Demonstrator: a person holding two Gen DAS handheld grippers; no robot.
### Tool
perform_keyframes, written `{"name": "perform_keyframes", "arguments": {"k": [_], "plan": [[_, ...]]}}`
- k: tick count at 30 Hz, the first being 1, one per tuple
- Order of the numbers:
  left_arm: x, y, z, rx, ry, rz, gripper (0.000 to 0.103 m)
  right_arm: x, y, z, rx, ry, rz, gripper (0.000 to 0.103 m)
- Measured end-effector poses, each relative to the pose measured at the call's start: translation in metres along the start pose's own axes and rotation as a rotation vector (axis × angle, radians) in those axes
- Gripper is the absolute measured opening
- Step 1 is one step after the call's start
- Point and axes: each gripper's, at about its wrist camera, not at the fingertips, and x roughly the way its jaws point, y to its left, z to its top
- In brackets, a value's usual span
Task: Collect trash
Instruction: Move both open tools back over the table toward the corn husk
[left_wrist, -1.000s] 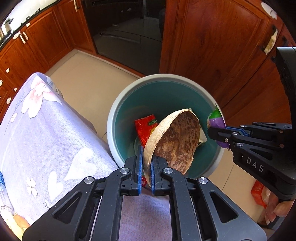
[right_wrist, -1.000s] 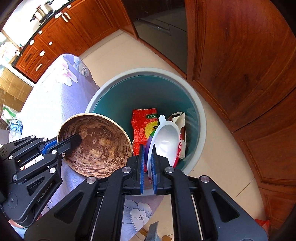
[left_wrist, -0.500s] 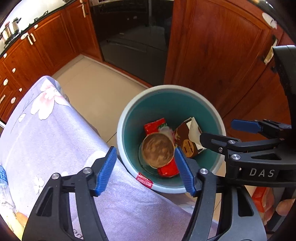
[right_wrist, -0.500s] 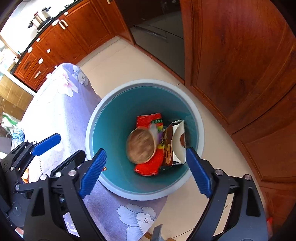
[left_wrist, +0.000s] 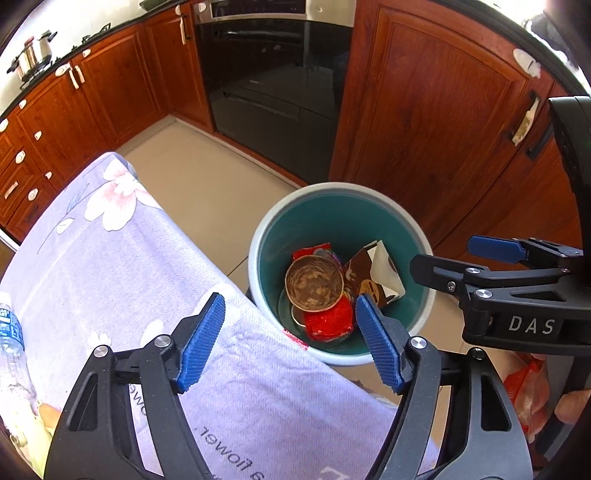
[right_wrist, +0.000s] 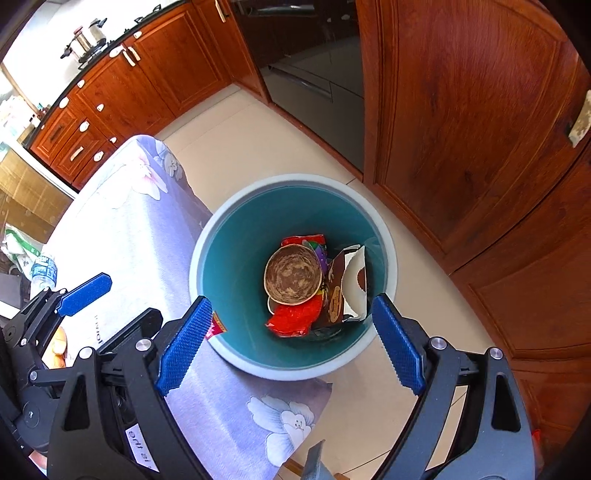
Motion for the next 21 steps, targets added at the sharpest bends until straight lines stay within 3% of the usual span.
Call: {"name": "perform_keyframes", "arguments": {"k": [12,15,21], "plan": [[-0.051,0.025,-0.026,-0.047,-0.065,0.010,0.082,-0.040,0.040,-0.022,-0.053,-0.056,0.007,0.085],[-0.065,0.039,-0.038,-0.065,-0.081,0.026,0.084,-0.049,0.059,-0.029,-0.083,-0.075,0.014,0.093],[-0.088,0.080,-0.070,-0.133,-0.091,0.064,0.085,-0.053,0.103,-0.042,-0.146,-0.074,0.042,0.093]]}}
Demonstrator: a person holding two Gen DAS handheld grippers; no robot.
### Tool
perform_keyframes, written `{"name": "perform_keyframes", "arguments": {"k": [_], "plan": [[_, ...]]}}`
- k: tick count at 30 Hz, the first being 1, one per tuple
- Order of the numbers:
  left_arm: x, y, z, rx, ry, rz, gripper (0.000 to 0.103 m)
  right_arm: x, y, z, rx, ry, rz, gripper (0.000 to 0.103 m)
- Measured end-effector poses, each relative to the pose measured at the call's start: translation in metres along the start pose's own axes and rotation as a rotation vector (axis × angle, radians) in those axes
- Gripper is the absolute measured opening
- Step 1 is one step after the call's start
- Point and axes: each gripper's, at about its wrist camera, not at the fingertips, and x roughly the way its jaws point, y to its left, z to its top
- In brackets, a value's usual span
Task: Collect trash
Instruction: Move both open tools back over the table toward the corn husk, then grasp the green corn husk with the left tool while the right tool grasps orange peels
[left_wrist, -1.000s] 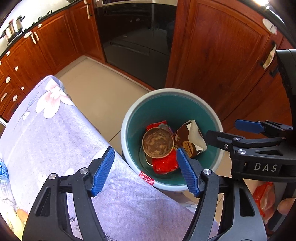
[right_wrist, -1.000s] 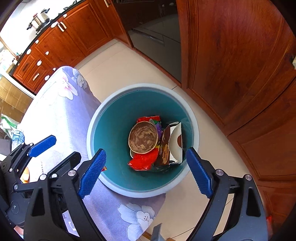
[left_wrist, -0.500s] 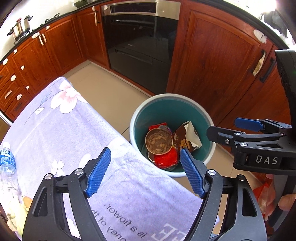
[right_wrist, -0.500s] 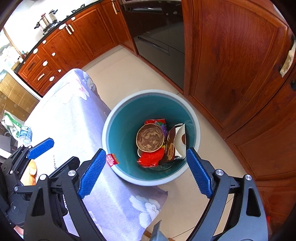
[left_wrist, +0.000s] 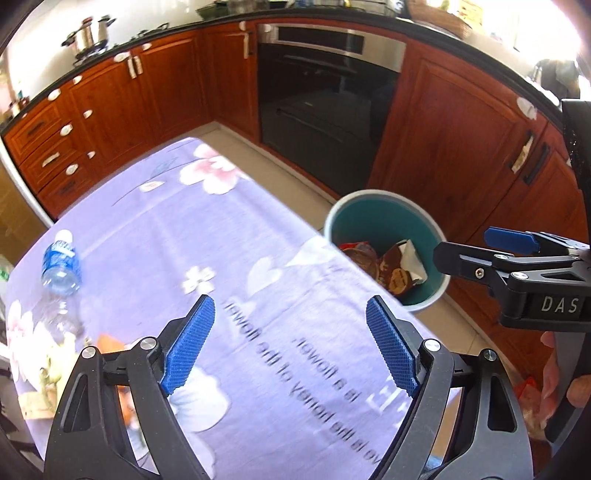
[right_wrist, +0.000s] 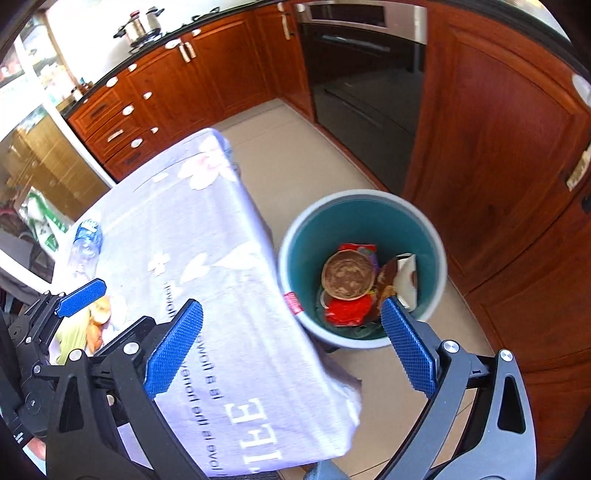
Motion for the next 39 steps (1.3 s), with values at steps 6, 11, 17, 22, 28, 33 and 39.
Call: {"name": "perform_keyframes", "arguments": {"k": [6,11,17,22,28,33,39], "plan": [[-0.028,0.063,-0.028,-0.078,-0.008,0.073,0.085,0.004,0.052,-0.008,-0.085,0.028,0.035,0.093],[-0.047,0.124,-0.057,-0.164,-0.002,0.157,0.085,0.012,0.100,-0.018,-0.163,0.057,0.059,0.093],[-0.058,0.184,-0.093,-0.251,0.024,0.213,0.085,0.025,0.149,-0.027,-0.240,0.089,0.095,0.093],[-0.050,0.209,-0.112,-0.297,0.060,0.205,0.085,0.040,0.181,-0.036,-0.285,0.130,0.117,0.093],[-0.031,0.212,-0.118,-0.286,0.096,0.177,0.085,0.057,0.196,-0.041,-0.311,0.169,0.120,0.093],[-0.019,0.211,-0.118,-0.270,0.099,0.158,0.082,0.069,0.200,-0.041,-0.314,0.198,0.124,0.093],[-0.014,0.217,-0.118,-0.263,0.103,0.101,0.019,0.079,0.212,-0.042,-0.343,0.214,0.151,0.093]]}}
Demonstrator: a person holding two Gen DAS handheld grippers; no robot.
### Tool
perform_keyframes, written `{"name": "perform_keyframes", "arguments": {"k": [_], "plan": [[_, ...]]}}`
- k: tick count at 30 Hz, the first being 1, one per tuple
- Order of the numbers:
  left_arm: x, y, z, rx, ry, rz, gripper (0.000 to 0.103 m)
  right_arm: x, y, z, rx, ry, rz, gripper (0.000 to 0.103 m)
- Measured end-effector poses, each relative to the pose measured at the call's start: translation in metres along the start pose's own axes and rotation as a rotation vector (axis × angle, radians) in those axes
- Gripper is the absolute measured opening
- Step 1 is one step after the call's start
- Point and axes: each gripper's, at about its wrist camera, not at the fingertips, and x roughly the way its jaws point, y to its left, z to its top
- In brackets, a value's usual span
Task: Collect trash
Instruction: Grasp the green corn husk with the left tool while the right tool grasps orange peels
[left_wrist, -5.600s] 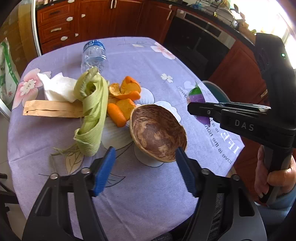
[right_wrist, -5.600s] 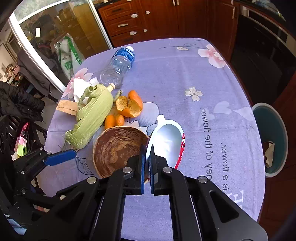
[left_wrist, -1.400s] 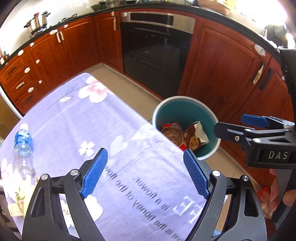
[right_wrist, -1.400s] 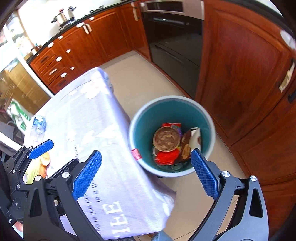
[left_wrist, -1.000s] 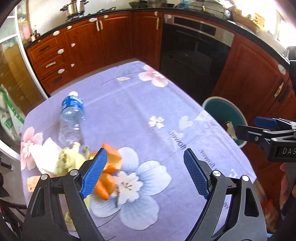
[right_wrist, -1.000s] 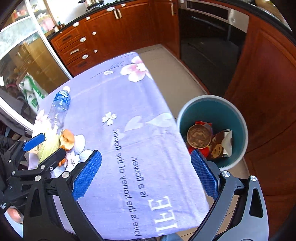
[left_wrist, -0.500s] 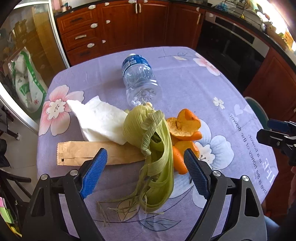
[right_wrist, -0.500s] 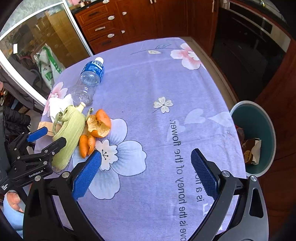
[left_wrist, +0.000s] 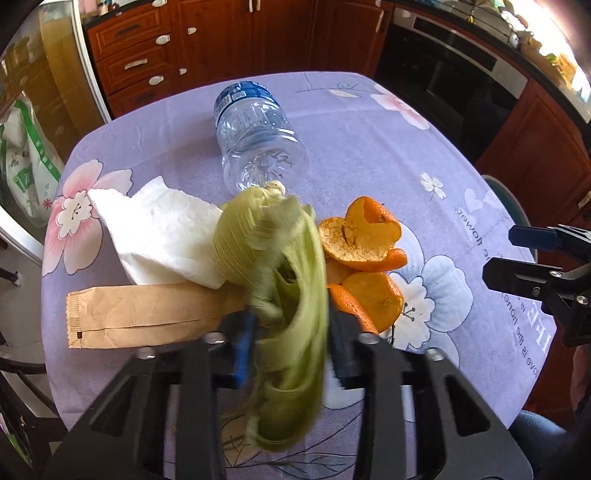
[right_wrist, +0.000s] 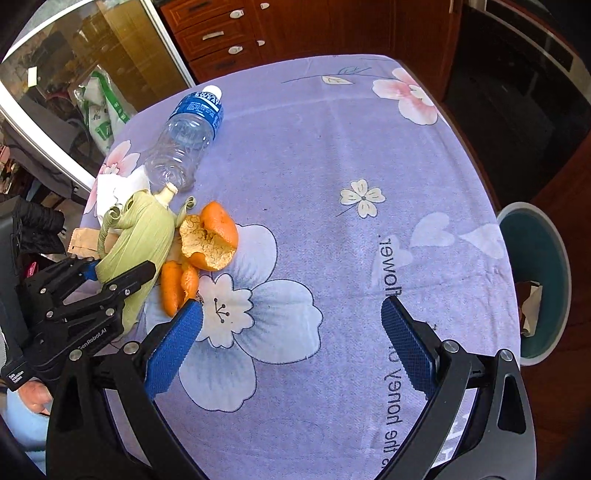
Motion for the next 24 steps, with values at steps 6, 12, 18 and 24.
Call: {"name": "perform_keyframes", "arguments": {"k": [6,12,18,24], "plan": [[-0.013,0.008,-0.005,0.024,-0.027,-0.050,0.015,0.014,0.032,0.008,-0.103,0.012,0.055,0.093],[-0.013,0.028,-0.015,-0.003,-0.016,-0.102,0.016,0.033,0.073,0.016,-0.284,0.011,0.105,0.093],[-0.012,0.033,-0.020,-0.006,-0.013,-0.133,0.016,0.049,0.092,0.025,-0.413,-0.014,0.105,0.093],[-0.008,0.039,-0.021,-0.034,-0.007,-0.172,0.019,0.062,0.093,0.023,-0.481,0.001,0.080,0.080]]}}
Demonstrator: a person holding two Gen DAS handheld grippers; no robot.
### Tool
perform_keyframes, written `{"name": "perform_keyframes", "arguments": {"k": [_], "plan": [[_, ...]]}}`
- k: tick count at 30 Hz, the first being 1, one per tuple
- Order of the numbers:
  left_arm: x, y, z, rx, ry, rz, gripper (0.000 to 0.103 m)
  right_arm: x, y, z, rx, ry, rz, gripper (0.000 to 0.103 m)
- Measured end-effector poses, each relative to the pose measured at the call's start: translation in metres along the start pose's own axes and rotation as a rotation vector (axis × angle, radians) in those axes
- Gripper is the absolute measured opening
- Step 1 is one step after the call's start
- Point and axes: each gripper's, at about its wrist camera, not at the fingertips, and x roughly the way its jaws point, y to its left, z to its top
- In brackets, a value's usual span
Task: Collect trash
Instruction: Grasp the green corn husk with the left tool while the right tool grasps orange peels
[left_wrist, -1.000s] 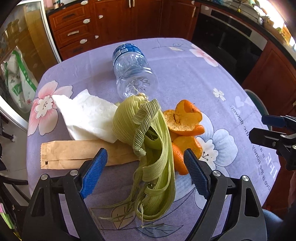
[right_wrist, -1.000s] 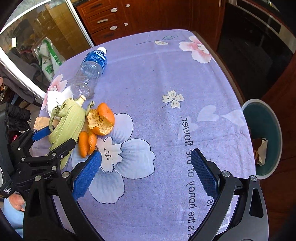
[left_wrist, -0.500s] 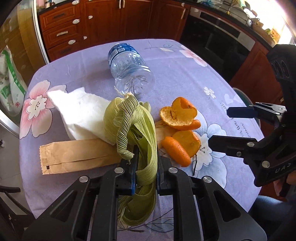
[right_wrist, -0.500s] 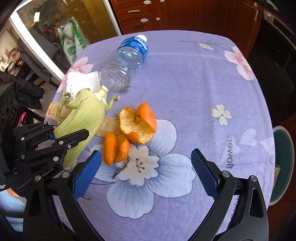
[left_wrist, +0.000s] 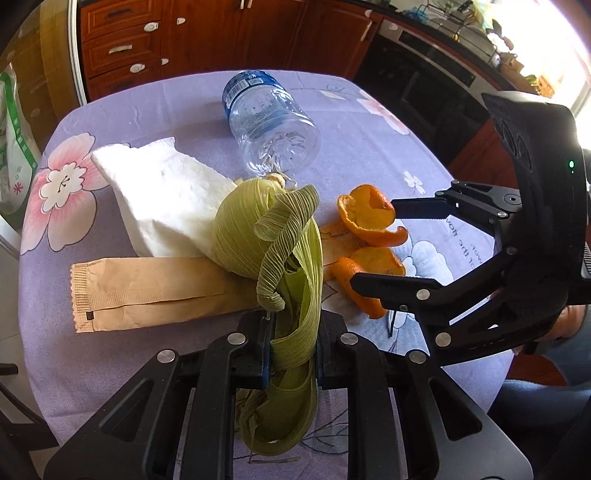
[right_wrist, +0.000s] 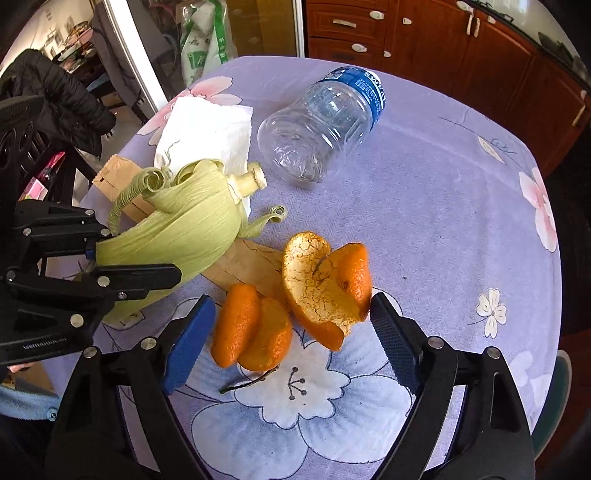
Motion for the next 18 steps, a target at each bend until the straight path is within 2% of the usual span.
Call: {"name": "perform_keyframes", "arguments": {"k": [2,6,11,18], "plan": [[0.001,0.000,0.000,-0.002,0.002,-0.001,0.020,0.000,0.001,-0.002,-0.011,-0.002,-0.004,0.076],[0.002,-0.001,0.000,-0.004,0.004,0.005,0.021,-0.004,0.005,-0.005,-0.039,-0.003,-0.006,0.057],[0.003,0.002,-0.001,-0.018,0.010,0.018,0.025,-0.003,0.018,-0.008,-0.071,0.032,0.022,0.040],[0.005,0.000,-0.004,-0.016,0.009,0.042,0.026,-0.003,0.013,-0.013,0.003,0.050,0.055,0.039]]}}
